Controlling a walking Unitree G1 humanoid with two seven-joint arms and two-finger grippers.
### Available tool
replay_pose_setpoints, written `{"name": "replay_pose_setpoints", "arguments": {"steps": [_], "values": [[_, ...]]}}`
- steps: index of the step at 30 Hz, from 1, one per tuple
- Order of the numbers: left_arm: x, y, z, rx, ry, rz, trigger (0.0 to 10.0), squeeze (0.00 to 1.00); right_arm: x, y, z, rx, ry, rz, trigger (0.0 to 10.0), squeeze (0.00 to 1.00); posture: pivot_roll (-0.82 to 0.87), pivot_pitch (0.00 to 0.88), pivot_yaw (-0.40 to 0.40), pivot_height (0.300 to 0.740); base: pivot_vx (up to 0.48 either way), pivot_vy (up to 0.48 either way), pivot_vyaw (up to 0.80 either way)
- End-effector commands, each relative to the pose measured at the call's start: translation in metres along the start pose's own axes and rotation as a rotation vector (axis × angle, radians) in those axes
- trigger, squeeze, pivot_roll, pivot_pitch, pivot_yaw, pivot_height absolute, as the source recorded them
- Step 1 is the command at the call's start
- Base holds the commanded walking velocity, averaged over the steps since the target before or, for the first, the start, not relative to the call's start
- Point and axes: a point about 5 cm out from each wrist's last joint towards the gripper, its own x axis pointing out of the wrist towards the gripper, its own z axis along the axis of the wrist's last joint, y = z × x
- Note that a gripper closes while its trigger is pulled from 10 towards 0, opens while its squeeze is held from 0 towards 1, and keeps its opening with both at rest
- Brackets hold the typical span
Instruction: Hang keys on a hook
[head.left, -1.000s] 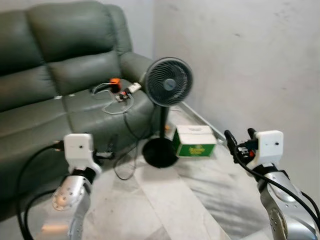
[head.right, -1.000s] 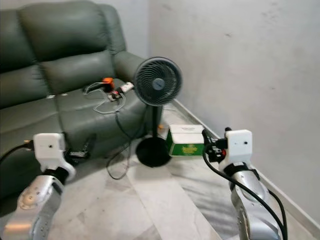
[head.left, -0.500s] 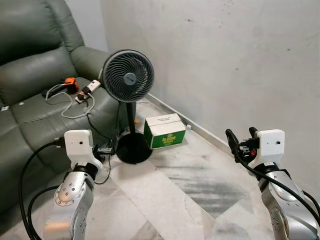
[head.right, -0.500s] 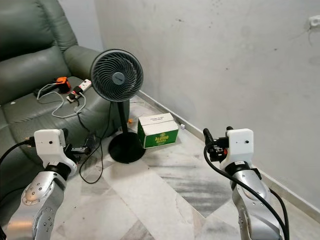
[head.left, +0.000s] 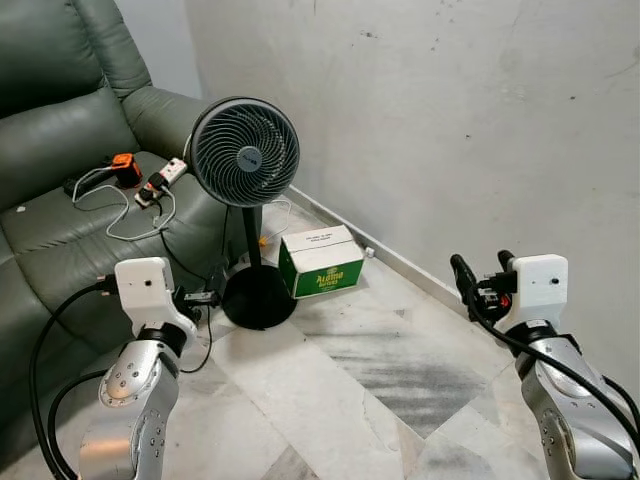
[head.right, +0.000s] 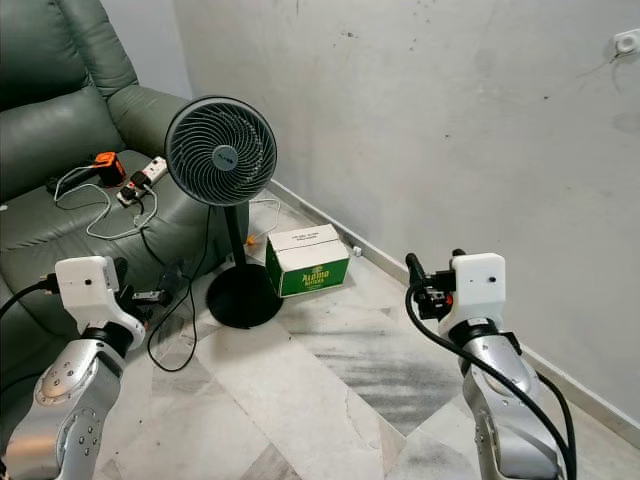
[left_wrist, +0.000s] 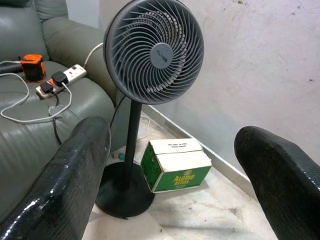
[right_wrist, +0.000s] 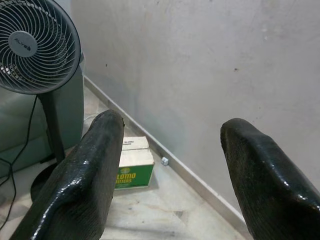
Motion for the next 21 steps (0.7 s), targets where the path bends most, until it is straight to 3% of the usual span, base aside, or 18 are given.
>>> {"name": "replay_pose_setpoints", "arguments": {"steps": [1, 5, 8, 14, 21], "values": [[0.0012, 0.0002, -0.0013, 0.000, 0.014, 0.011, 10.0, 0.00, 0.0013, -0.0044, 0.0002, 0.006, 0.010, -0.025, 10.0, 0.00, 0.01, 0.000, -0.012, 0.740, 0.000, 0.000, -0.79], [0.0012, 0.0008, -0.0015, 0.023, 0.015, 0.035, 10.0, 0.00, 0.0015, -0.0048, -0.0003, 0.017, 0.013, -0.028, 10.0, 0.00, 0.01, 0.000, -0.011, 0.740, 0.000, 0.000, -0.78], [0.0002, -0.0024, -0.0056, 0.013, 0.038, -0.023, 10.0, 0.00, 0.0017, -0.0062, -0.0008, 0.013, 0.014, -0.039, 10.0, 0.00, 0.01, 0.000, -0.007, 0.740, 0.000, 0.000, -0.78], [-0.0002, -0.0020, -0.0072, 0.008, 0.051, -0.047, 10.0, 0.00, 0.0001, -0.0008, -0.0014, 0.031, 0.017, -0.008, 10.0, 0.00, 0.01, 0.000, -0.004, 0.740, 0.000, 0.000, 0.00], [-0.0005, -0.0048, -0.0074, 0.000, 0.057, -0.067, 10.0, 0.00, 0.0025, 0.0010, -0.0044, 0.051, 0.036, -0.011, 10.0, 0.00, 0.01, 0.000, 0.005, 0.740, 0.000, 0.000, -0.80]]}}
